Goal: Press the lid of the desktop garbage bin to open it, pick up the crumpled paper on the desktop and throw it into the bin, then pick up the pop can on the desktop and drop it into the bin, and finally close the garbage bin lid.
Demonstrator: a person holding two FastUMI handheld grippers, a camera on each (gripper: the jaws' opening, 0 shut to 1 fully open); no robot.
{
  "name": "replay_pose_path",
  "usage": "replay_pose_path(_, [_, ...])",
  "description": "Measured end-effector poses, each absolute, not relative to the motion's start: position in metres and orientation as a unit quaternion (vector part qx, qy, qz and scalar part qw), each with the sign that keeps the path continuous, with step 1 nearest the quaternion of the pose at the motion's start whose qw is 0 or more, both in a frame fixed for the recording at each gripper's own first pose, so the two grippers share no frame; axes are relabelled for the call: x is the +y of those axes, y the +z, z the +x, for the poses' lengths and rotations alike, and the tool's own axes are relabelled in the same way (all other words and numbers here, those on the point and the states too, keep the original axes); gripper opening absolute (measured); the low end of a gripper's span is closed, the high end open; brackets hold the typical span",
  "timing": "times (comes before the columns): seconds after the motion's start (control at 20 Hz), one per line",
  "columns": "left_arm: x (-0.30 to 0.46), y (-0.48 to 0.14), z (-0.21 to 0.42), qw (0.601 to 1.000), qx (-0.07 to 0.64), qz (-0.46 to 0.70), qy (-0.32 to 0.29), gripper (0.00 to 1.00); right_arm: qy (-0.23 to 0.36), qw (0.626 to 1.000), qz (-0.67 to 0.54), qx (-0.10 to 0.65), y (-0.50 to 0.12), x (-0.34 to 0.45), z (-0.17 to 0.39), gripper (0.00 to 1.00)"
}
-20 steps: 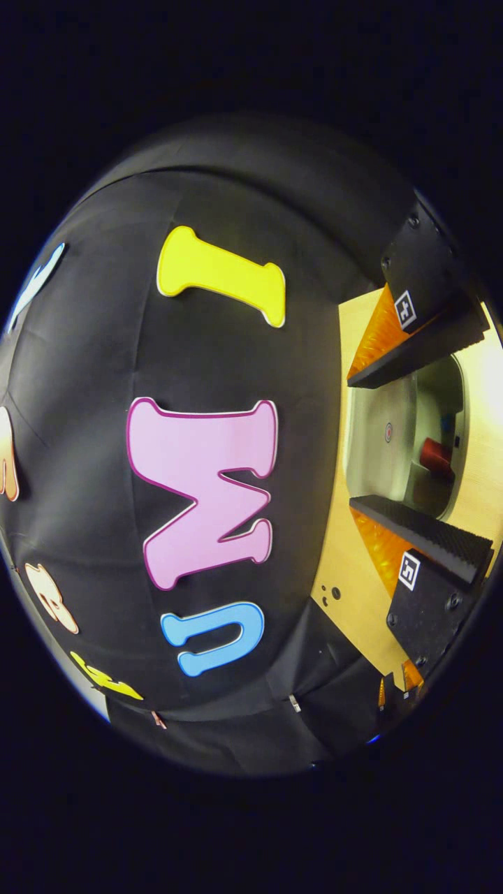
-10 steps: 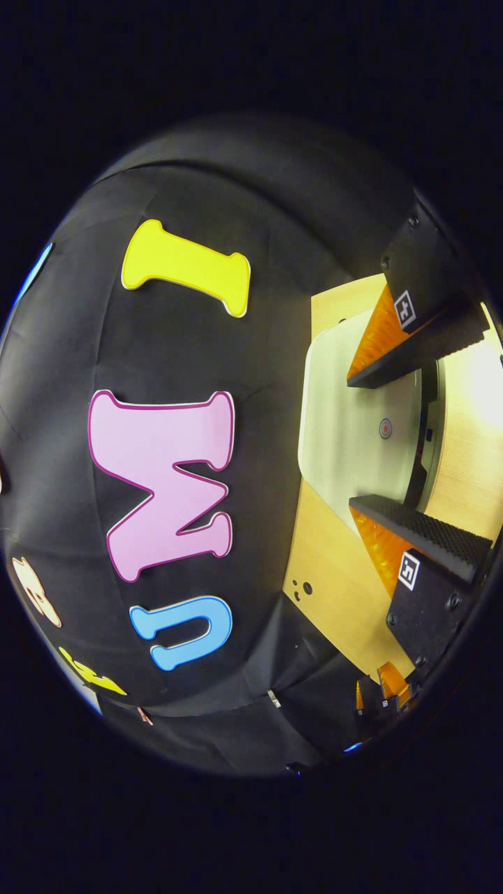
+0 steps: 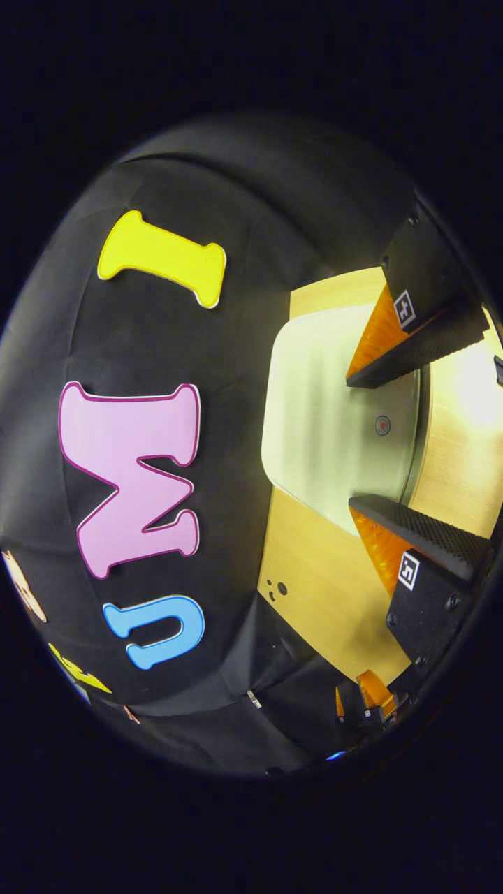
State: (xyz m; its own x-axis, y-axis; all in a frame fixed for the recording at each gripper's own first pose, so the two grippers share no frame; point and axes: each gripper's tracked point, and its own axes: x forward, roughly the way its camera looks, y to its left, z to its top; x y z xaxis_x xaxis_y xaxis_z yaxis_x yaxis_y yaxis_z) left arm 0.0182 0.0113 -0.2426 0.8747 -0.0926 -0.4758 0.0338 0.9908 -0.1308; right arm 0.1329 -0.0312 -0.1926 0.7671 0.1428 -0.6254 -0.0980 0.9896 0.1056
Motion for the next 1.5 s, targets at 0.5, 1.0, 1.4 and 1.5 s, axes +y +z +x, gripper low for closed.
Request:
replay_pose_path(0.5, [0.011, -0.249, 0.021, 0.965, 0.254, -0.062, -0.033, 0.96, 0.067, 0.945, 0.029, 0.318, -0.204, -0.031, 0.127, 1.0])
replay_pose_path(1.0, [0.008, -0.246, 0.026, 0.966, 0.25, -0.056, -0.038, 0.96, 0.055, 0.955, 0.043, 0.287, -0.2, -0.029, 0.125, 0.99])
replay_pose_path(1.4, [0.001, -0.238, 0.027, 0.968, 0.243, -0.056, -0.043, 0.96, 0.063, 0.97, 0.054, 0.229, -0.161, -0.01, 0.112, 0.98])
replay_pose_path(1.5, [-0.002, -0.235, 0.029, 0.968, 0.241, -0.058, -0.046, 0.96, 0.071, 0.973, 0.046, 0.217, -0.151, -0.002, 0.103, 0.98])
